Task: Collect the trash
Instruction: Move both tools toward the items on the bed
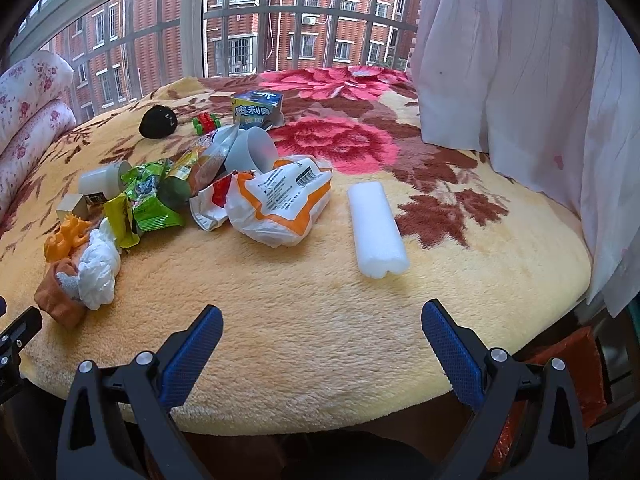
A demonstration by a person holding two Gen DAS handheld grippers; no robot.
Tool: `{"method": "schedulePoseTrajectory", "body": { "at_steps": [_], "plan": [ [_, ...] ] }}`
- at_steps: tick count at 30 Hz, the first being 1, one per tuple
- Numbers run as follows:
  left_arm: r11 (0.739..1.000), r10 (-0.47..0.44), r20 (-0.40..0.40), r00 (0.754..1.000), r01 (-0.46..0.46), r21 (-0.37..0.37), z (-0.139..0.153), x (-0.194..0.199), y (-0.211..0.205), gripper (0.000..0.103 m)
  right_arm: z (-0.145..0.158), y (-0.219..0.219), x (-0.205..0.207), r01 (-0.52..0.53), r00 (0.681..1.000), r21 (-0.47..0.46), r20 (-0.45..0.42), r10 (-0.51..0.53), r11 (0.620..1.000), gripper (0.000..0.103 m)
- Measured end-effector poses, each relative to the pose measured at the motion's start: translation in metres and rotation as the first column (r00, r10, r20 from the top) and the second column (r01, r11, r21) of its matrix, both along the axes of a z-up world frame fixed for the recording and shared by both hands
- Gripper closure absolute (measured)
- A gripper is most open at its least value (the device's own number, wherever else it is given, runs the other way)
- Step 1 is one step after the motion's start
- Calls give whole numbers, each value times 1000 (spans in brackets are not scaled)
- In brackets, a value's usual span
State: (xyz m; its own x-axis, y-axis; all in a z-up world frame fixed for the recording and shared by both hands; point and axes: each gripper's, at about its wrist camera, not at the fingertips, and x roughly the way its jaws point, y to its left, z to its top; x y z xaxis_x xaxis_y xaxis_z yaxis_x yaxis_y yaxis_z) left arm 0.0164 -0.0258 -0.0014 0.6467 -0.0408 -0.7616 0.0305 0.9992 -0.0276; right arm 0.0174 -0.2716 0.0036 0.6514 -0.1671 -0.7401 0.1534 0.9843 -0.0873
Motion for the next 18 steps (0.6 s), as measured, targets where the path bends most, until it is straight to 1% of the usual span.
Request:
{"method": "schedulePoseTrajectory", "body": {
  "at_steps": [18],
  "plan": [
    [1000,-12,-5,1000,12,-3,-1,0,-4,6,1,-3,0,8,1000,0,-6,-8,1000,5]
  ]
}}
